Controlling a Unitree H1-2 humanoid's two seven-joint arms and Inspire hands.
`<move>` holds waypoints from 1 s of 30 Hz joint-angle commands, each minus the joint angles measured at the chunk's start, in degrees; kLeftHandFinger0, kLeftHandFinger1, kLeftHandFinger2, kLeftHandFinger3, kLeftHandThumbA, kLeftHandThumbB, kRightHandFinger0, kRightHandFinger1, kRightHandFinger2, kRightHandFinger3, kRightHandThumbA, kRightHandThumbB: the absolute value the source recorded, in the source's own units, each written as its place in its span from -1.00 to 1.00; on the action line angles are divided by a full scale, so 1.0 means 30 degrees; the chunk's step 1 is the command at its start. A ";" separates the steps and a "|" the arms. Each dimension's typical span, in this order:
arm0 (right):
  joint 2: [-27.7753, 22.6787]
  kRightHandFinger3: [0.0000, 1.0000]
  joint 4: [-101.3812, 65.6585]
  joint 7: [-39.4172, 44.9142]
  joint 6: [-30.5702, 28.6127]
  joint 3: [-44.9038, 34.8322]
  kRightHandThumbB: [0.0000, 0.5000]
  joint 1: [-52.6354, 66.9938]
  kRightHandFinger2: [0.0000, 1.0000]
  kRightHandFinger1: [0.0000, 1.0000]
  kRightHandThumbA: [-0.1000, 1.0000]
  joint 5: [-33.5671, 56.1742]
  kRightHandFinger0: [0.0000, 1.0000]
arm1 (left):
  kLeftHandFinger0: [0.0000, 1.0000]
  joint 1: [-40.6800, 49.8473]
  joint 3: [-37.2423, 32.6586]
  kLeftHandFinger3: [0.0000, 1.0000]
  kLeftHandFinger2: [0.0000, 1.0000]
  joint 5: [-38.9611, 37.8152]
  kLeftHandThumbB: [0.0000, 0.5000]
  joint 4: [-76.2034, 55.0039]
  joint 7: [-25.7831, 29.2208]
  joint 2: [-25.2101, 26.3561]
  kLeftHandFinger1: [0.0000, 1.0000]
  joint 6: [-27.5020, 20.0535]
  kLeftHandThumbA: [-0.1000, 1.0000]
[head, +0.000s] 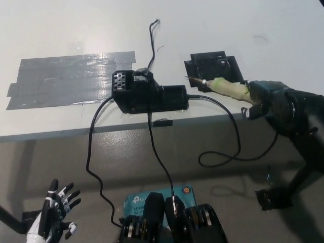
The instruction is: The robot uses its right hand to grab and lift the soldering gun kept on the middle of the table and puts it in its base
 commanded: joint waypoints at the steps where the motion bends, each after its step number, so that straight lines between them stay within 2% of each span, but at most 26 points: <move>1: -0.0303 1.00 -0.0432 -0.0689 0.0356 -0.0126 0.18 0.0002 1.00 1.00 0.55 -0.0430 1.00 | 1.00 -0.0175 -0.0203 1.00 1.00 0.0318 1.00 -0.0298 -0.0446 0.0259 1.00 -0.0714 1.00; 3: 0.0019 1.00 -0.0035 -0.2944 -0.0528 -0.0404 0.15 0.0306 1.00 1.00 0.60 -0.0566 1.00 | 1.00 -0.0086 -0.0340 1.00 1.00 0.0455 1.00 -0.0283 -0.0468 0.0301 1.00 -0.0842 1.00; 4: 0.0097 1.00 0.0105 -0.3155 -0.0560 -0.0353 0.07 0.0313 1.00 1.00 0.66 -0.0635 1.00 | 1.00 -0.0056 -0.0384 1.00 1.00 0.0439 1.00 -0.0302 -0.0476 0.0275 1.00 -0.0836 1.00; 5: 0.0184 1.00 0.0280 -0.3484 -0.0755 -0.0345 0.02 0.0317 0.92 0.91 0.68 -0.0645 1.00 | 1.00 -0.0080 -0.0381 1.00 1.00 0.0345 1.00 -0.0231 -0.0529 0.0217 1.00 -0.0947 1.00; 6: 0.0249 1.00 0.0314 -0.3645 -0.0789 -0.0410 -0.04 0.0337 -0.06 0.08 0.65 -0.0590 0.46 | 1.00 -0.0084 -0.0403 1.00 1.00 0.0343 1.00 -0.0244 -0.0514 0.0194 1.00 -0.0945 1.00; 7: 0.0455 1.00 0.0373 -0.4091 -0.0833 -0.0575 -0.06 0.0428 -0.37 -0.79 0.59 -0.0479 -0.85 | 1.00 -0.0065 -0.0437 1.00 1.00 0.0321 1.00 -0.0308 -0.0482 0.0126 1.00 -0.0869 1.00; 8: 0.0624 1.00 0.0407 -0.4545 -0.0945 -0.0682 -0.10 0.0617 -0.58 -0.99 0.55 -0.0414 -0.99 | 1.00 0.0005 -0.0489 1.00 1.00 0.0344 1.00 -0.0360 -0.0443 0.0082 1.00 -0.0842 1.00; 10: 0.0728 1.00 0.0185 -0.4714 -0.0805 -0.0715 -0.17 0.0863 -0.34 -0.82 0.52 -0.0434 -0.97 | 1.00 0.0040 -0.0593 1.00 1.00 0.0335 1.00 -0.0414 -0.0459 0.0046 1.00 -0.0810 1.00; 12: 0.0859 1.00 0.0272 -0.5138 -0.0865 -0.0620 -0.15 0.1174 -0.50 -0.98 0.47 -0.0532 -1.00 | 1.00 0.0021 -0.0787 1.00 1.00 0.0354 1.00 -0.0312 -0.0526 -0.0022 1.00 -0.0917 1.00; 14: 0.1195 1.00 0.0791 -0.5048 -0.0593 -0.0467 -0.14 0.1206 -0.37 -0.86 0.42 -0.0500 -0.97 | 1.00 -0.0019 -0.0928 1.00 1.00 0.0335 1.00 -0.0243 -0.0666 0.0032 1.00 -0.0985 1.00; 17: 0.1276 1.00 0.0942 -0.4545 -0.0307 -0.0199 -0.05 0.1383 -0.33 -0.81 0.41 -0.0528 -1.00 | 1.00 0.0132 -0.1056 1.00 1.00 0.0172 1.00 -0.0369 -0.0809 0.0018 1.00 -0.0984 1.00; 18: 0.1336 1.00 0.1180 -0.4296 -0.0169 -0.0070 0.03 0.1307 -0.12 -0.56 0.37 -0.0567 -0.77 | 1.00 0.0140 -0.1122 1.00 1.00 0.0191 1.00 -0.0384 -0.0864 0.0073 1.00 -0.1016 1.00; 19: 0.1407 1.00 0.1357 -0.3811 0.0234 0.0070 0.06 0.1205 -0.05 -0.50 0.34 -0.0618 -0.71 | 1.00 0.0131 -0.1165 1.00 1.00 0.0183 1.00 -0.0369 -0.0924 0.0138 1.00 -0.1017 1.00; 20: 0.1410 1.00 0.1463 -0.3474 0.0383 0.0182 0.09 0.1121 -0.02 -0.46 0.29 -0.0600 -0.68 | 1.00 0.0132 -0.1184 1.00 1.00 0.0155 1.00 -0.0387 -0.0991 0.0176 1.00 -0.1030 1.00; 21: 0.1422 1.00 0.1654 -0.3355 0.0463 0.0235 0.20 0.1020 0.02 -0.44 0.12 -0.0582 -0.66 | 1.00 0.0071 -0.1210 1.00 1.00 0.0180 1.00 -0.0416 -0.0997 0.0192 1.00 -0.0987 1.00; 22: 0.1458 1.00 0.1899 -0.3227 0.0610 0.0346 0.21 0.0939 0.15 -0.34 0.06 -0.0627 -0.59 | 1.00 0.0055 -0.1249 1.00 1.00 0.0226 1.00 -0.0432 -0.1029 0.0234 1.00 -0.0965 1.00; 25: 0.1362 1.00 0.2240 -0.2506 0.0909 0.0636 0.16 0.0748 0.26 -0.30 -0.02 -0.0622 -0.58 | 1.00 -0.0063 -0.1314 1.00 1.00 0.0232 1.00 -0.0403 -0.1227 0.0356 1.00 -0.0994 1.00; 27: 0.1280 1.00 0.2147 -0.2270 0.1105 0.0654 0.18 0.0808 0.26 -0.35 -0.03 -0.0545 -0.64 | 1.00 -0.0121 -0.1372 1.00 1.00 0.0276 1.00 -0.0459 -0.1245 0.0403 1.00 -0.0869 1.00; 28: 0.1209 1.00 0.2036 -0.2008 0.1230 0.0684 0.12 0.0869 0.11 -0.52 -0.05 -0.0521 -0.78 | 1.00 -0.0137 -0.1406 1.00 1.00 0.0286 1.00 -0.0432 -0.1285 0.0444 1.00 -0.0871 1.00; 29: 0.1102 1.00 0.1874 -0.1609 0.1375 0.0694 0.14 0.0965 0.05 -0.61 -0.07 -0.0520 -0.89 | 1.00 -0.0162 -0.1449 1.00 1.00 0.0309 1.00 -0.0386 -0.1354 0.0483 1.00 -0.0878 1.00; 30: 0.0995 1.00 0.1976 -0.1330 0.1374 0.0839 -0.10 0.1048 -0.08 -0.73 -0.15 -0.0523 -0.99 | 1.00 -0.0185 -0.1548 1.00 1.00 0.0350 1.00 -0.0413 -0.1459 0.0553 1.00 -0.0811 1.00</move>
